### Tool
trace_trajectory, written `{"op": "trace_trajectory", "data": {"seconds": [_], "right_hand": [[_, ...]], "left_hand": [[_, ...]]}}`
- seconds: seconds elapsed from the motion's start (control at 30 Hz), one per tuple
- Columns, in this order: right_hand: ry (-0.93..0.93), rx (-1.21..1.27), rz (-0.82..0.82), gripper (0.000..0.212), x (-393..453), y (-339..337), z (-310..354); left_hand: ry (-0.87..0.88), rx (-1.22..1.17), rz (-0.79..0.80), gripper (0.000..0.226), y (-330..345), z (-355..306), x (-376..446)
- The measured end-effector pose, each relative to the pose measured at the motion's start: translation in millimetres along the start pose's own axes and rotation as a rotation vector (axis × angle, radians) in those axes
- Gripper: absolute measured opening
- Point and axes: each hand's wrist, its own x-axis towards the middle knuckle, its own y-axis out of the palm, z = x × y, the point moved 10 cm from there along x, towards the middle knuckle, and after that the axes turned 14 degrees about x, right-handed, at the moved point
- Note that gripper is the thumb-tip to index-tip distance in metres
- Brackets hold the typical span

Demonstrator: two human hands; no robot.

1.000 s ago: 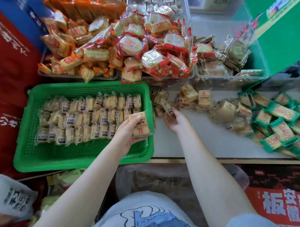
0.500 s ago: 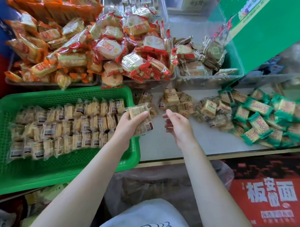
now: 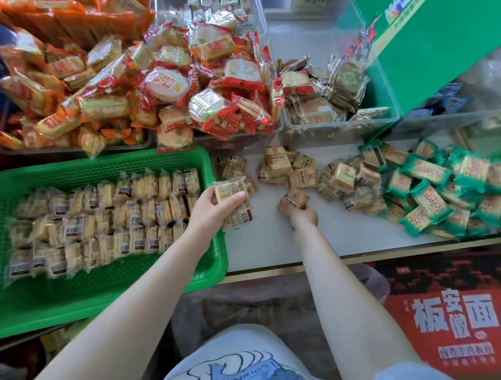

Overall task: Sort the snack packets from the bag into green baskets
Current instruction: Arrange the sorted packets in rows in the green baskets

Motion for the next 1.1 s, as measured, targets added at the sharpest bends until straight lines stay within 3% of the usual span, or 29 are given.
{"op": "trace_trajectory", "data": {"seconds": [0.13,0.27,0.37,0.53,0.63,0.77,0.83,0.93,1.03,1.1], "right_hand": [[0.022,0.206,0.261,0.038,-61.0,7.6,7.4],[-0.104,0.309,0.416,0.033,-125.0,-2.3,43.6],[-0.201,0.372,0.535,0.03,-162.4,2.5,75.3],[-0.495,-0.065,0.572,0.038,-207.2,44.1,74.7],[-0.564,-0.273,0.574,0.056,-223.5,70.1,46.4],[-0.549,-0.321,0.675,0.077,-254.8,104.7,11.2],[-0.485,-0.247,0.698,0.084,-274.3,115.2,3.2],[-0.3,-0.119,0.695,0.115,-292.6,130.8,-20.0],[-0.099,-0.002,0.805,0.123,-314.4,166.6,-57.8],[-0.058,-0.009,0.825,0.115,-327.5,187.9,-75.7]], "left_hand": [[0.002,0.008,0.024,0.049,0.4,0.2,-1.2],[-0.013,0.001,0.137,0.077,2.5,-1.9,-5.8],[-0.011,0.008,0.178,0.066,7.3,-6.3,-18.4],[0.017,-0.039,0.029,0.038,-1.0,-17.4,-56.4],[0.032,-0.145,0.009,0.053,-11.1,-20.4,-64.6],[-0.042,-0.193,-0.001,0.054,-41.5,7.2,-79.0],[-0.019,-0.408,-0.008,0.073,-59.4,27.3,-90.1],[0.019,-0.744,-0.13,0.097,-101.7,56.9,-107.1],[-0.01,-0.756,-0.297,0.095,-141.9,81.1,-121.3],[-0.023,-0.679,-0.346,0.095,-167.3,100.6,-130.7]]}}
